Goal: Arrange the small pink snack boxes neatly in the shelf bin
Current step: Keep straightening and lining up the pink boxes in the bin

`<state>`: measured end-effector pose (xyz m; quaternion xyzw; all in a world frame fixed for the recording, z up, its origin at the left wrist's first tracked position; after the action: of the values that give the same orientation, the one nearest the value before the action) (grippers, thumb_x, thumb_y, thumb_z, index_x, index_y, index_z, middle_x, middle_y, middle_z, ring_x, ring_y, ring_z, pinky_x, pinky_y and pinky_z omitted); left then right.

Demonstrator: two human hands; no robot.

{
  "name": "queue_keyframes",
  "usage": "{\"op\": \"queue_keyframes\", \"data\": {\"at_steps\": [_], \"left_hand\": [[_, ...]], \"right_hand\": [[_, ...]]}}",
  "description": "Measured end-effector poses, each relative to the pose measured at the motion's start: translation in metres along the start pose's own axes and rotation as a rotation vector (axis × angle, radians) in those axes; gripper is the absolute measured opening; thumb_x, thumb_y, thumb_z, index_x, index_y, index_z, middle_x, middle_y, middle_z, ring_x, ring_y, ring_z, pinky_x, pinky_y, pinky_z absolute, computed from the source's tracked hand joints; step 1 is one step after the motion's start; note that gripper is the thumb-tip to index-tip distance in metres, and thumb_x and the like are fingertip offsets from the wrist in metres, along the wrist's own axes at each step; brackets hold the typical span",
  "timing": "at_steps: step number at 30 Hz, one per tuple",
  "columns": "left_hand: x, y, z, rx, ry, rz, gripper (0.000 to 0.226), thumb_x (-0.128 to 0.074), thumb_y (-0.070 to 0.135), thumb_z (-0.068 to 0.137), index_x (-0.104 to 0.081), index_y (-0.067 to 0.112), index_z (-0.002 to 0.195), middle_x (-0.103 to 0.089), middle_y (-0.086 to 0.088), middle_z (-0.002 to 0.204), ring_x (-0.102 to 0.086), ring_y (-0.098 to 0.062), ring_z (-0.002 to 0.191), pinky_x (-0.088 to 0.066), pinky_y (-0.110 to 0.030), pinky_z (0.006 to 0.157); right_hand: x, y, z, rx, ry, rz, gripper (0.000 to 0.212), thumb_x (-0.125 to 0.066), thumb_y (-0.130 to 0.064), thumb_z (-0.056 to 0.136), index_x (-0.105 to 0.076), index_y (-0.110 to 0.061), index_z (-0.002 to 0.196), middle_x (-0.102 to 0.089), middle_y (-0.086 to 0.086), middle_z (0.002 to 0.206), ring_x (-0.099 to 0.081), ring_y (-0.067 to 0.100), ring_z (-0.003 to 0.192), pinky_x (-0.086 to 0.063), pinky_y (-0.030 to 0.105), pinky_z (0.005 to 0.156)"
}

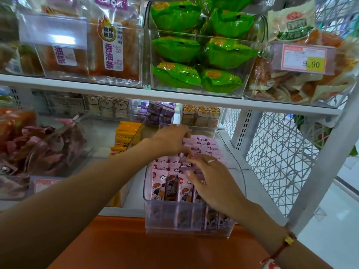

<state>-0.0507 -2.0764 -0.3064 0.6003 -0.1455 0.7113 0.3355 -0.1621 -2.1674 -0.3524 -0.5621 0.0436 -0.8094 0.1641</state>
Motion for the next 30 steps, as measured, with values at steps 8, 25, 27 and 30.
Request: {"op": "queue_keyframes", "data": {"at_steps": [8, 25, 27, 30], "left_hand": [[-0.009, -0.002, -0.005, -0.075, -0.200, 0.090, 0.033, -0.042, 0.031, 0.101, -0.063, 0.016, 0.122, -0.061, -0.003, 0.126, -0.057, -0.020, 0.112, -0.041, -0.030, 0.088], [0.010, -0.003, -0.037, 0.103, 0.274, -0.284, 0.023, -0.051, 0.027, 0.098, -0.066, 0.013, 0.108, -0.067, -0.001, 0.112, -0.055, -0.005, 0.084, -0.040, -0.017, 0.069], [0.023, -0.006, -0.044, 0.181, 0.434, -0.467, 0.023, -0.049, 0.027, 0.099, -0.062, 0.013, 0.110, -0.065, 0.000, 0.102, -0.056, -0.003, 0.072, -0.041, -0.012, 0.060], [0.037, -0.011, -0.063, 0.274, 0.634, -0.652, 0.023, -0.049, 0.030, 0.099, -0.060, 0.014, 0.109, -0.065, 0.003, 0.092, -0.058, -0.006, 0.071, -0.050, -0.021, 0.059]], "right_hand": [[0.005, -0.001, -0.013, 0.018, -0.020, 0.017, 0.038, -0.040, -0.039, 0.099, -0.043, -0.029, 0.136, -0.048, -0.006, 0.133, -0.041, 0.008, 0.121, -0.029, 0.024, 0.102], [0.006, -0.001, -0.019, 0.014, -0.037, 0.055, 0.034, -0.038, -0.037, 0.099, -0.047, -0.031, 0.131, -0.054, -0.008, 0.127, -0.042, 0.009, 0.117, -0.029, 0.024, 0.096], [0.006, 0.000, -0.018, 0.012, -0.038, 0.052, 0.034, -0.037, -0.038, 0.099, -0.046, -0.031, 0.132, -0.054, -0.008, 0.129, -0.042, 0.009, 0.118, -0.028, 0.023, 0.095], [0.006, -0.001, -0.019, 0.005, -0.067, 0.042, 0.038, -0.036, -0.040, 0.100, -0.042, -0.031, 0.136, -0.050, -0.007, 0.135, -0.038, 0.011, 0.124, -0.026, 0.025, 0.100]]}}
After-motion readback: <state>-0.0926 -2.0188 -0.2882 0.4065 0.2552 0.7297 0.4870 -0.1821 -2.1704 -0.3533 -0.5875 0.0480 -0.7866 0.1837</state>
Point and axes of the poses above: each hand's wrist, its own z-axis towards the middle knuckle, its own x-axis out of the back of the hand, y = z × x, the point moved 5 cm from there along z, towards the middle knuckle
